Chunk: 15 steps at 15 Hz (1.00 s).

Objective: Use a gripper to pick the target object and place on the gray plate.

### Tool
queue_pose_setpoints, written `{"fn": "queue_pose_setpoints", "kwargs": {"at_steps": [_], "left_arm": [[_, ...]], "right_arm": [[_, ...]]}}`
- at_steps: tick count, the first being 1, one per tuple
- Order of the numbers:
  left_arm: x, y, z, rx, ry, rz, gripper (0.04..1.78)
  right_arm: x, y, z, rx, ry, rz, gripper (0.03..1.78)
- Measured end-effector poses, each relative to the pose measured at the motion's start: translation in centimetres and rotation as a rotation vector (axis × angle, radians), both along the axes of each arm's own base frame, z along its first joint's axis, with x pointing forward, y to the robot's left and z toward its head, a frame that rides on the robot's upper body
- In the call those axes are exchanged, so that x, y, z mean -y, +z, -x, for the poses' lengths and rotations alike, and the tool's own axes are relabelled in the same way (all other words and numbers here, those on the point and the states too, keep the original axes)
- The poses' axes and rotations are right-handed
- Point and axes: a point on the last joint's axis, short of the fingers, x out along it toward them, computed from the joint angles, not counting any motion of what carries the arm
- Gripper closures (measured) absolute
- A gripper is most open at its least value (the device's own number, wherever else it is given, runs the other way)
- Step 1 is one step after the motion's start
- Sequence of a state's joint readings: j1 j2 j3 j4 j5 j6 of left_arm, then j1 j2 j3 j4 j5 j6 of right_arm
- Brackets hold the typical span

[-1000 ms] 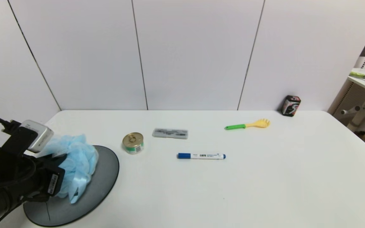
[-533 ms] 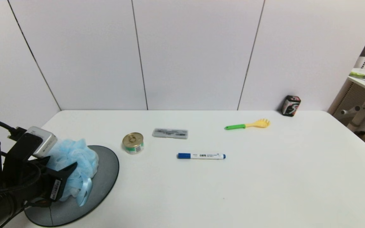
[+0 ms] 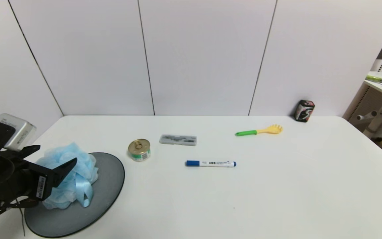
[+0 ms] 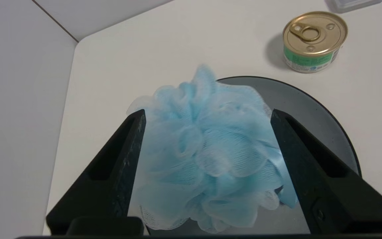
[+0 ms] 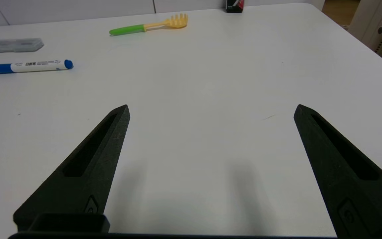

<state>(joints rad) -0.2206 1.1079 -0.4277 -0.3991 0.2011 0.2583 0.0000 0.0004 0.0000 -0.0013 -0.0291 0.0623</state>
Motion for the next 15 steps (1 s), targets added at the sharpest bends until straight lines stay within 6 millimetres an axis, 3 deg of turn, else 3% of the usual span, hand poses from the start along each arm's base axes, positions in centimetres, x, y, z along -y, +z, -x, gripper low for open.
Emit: {"fn": "queue_pose_setpoints", "kwargs": {"at_steps": [5, 9, 12, 15], "left_arm": [[-0.4, 4.1, 1.7, 0.177, 0.005, 0.061, 0.28], [-0.9, 6.0, 3.9, 0.32, 0.002, 0.103, 0.21], [-1.5, 5.8, 5.9, 0.395, 0.016, 0.125, 0.18], [-2.3, 4.2, 8.6, 0.452, 0.065, 0.128, 0.16]], "right_arm": [[0.0, 0.0, 0.0, 0.0, 0.0, 0.0, 0.1], [0.0, 0.0, 0.0, 0.0, 0.0, 0.0, 0.1], [0.0, 0.0, 0.0, 0.0, 0.0, 0.0, 0.1], [0.0, 0.0, 0.0, 0.0, 0.0, 0.0, 0.1]]}}
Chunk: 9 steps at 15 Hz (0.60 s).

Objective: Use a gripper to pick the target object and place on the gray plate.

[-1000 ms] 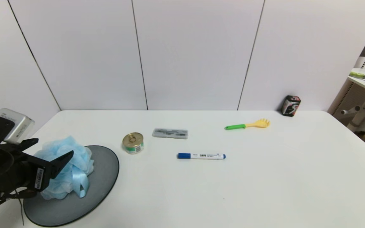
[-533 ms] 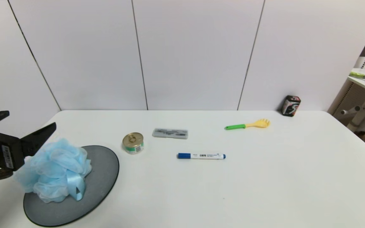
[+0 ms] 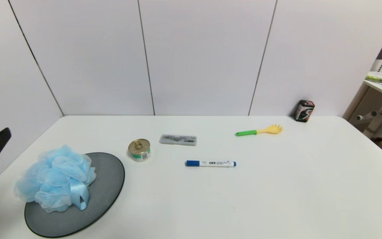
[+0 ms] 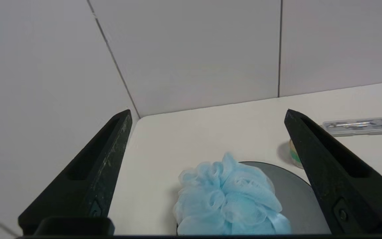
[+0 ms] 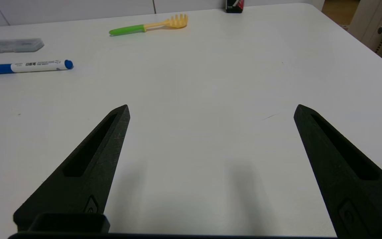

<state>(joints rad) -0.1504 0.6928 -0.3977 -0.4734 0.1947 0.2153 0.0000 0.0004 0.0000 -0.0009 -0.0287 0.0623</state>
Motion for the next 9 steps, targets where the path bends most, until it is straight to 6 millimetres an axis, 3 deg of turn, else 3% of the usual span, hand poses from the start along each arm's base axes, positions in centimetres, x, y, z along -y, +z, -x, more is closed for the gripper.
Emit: {"fn": "queue_pose_setpoints", "kwargs": {"at_steps": [2, 5, 7, 9], "left_arm": [[-0.4, -2.0, 2.1, 0.023, 0.021, -0.004, 0.15], [-0.7, -6.5, 4.5, 0.013, 0.042, -0.034, 0.15], [-0.8, -9.1, 5.2, 0.001, 0.053, -0.04, 0.14], [-0.8, -10.3, 5.5, -0.023, 0.042, -0.044, 0.13]], "right_arm": [[0.0, 0.0, 0.0, 0.001, 0.0, 0.0, 0.1], [0.0, 0.0, 0.0, 0.0, 0.0, 0.0, 0.1], [0.0, 0.0, 0.0, 0.0, 0.0, 0.0, 0.1], [0.0, 0.0, 0.0, 0.001, -0.001, 0.0, 0.1]]}}
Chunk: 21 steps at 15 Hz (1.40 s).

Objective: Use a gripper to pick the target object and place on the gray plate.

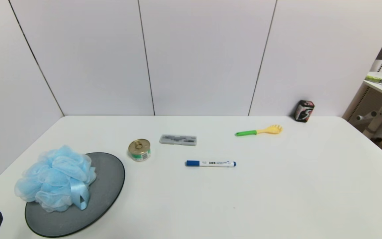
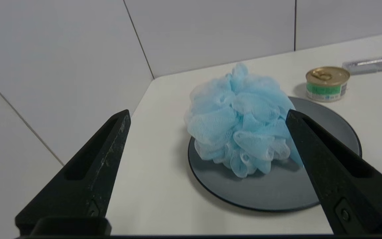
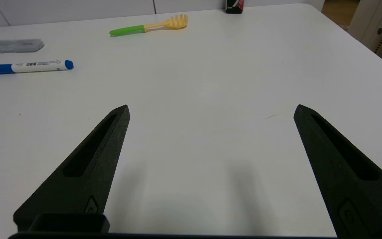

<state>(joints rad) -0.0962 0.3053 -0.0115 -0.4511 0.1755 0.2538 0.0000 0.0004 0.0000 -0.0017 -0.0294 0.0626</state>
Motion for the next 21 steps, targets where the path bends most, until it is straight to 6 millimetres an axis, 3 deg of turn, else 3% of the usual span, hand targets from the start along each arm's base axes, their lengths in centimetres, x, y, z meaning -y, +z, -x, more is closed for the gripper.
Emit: {"fn": "queue_pose_setpoints", "kwargs": {"at_steps": [4, 11, 21], "left_arm": [[0.3, -0.7, 0.5, -0.006, -0.102, -0.021, 0.13], [0.4, -4.6, 2.3, -0.155, -0.125, -0.005, 0.13], [0.5, -5.3, 2.7, -0.156, -0.144, 0.117, 0.13]], "right_arm": [[0.0, 0.0, 0.0, -0.001, 0.0, 0.0, 0.1], [0.0, 0.0, 0.0, 0.0, 0.0, 0.0, 0.1], [0.0, 0.0, 0.0, 0.0, 0.0, 0.0, 0.1]]}}
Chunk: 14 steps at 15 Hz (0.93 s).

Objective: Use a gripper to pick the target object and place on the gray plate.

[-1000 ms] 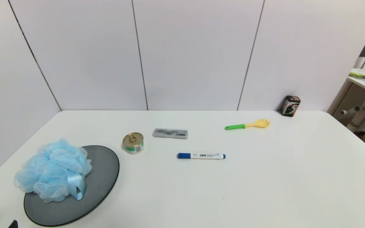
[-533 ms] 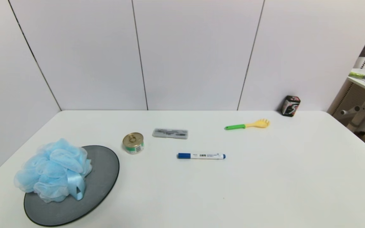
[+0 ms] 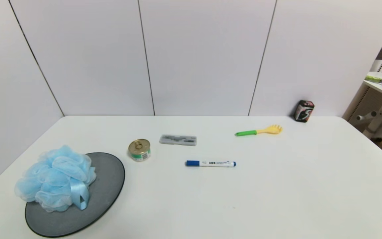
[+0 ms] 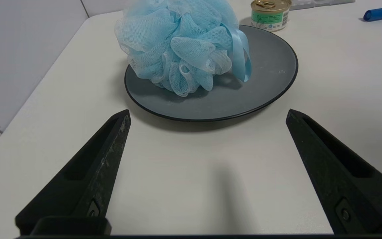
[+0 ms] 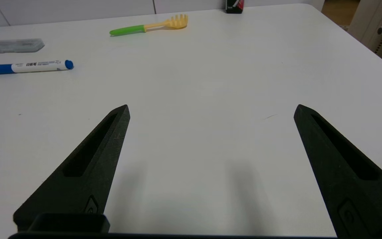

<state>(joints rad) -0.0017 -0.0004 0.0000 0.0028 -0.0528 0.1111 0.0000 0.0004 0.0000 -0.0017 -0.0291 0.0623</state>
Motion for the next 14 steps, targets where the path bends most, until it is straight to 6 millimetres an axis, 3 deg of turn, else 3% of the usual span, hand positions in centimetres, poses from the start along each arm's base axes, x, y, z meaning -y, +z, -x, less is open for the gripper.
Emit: {"fn": "queue_pose_setpoints", "kwargs": {"at_steps": [14], "left_arm": [[-0.02, -0.01, 0.01, -0.001, 0.008, 0.019, 0.13]], "right_arm": [[0.0, -0.01, 0.0, -0.001, 0.0, 0.001, 0.1]]}}
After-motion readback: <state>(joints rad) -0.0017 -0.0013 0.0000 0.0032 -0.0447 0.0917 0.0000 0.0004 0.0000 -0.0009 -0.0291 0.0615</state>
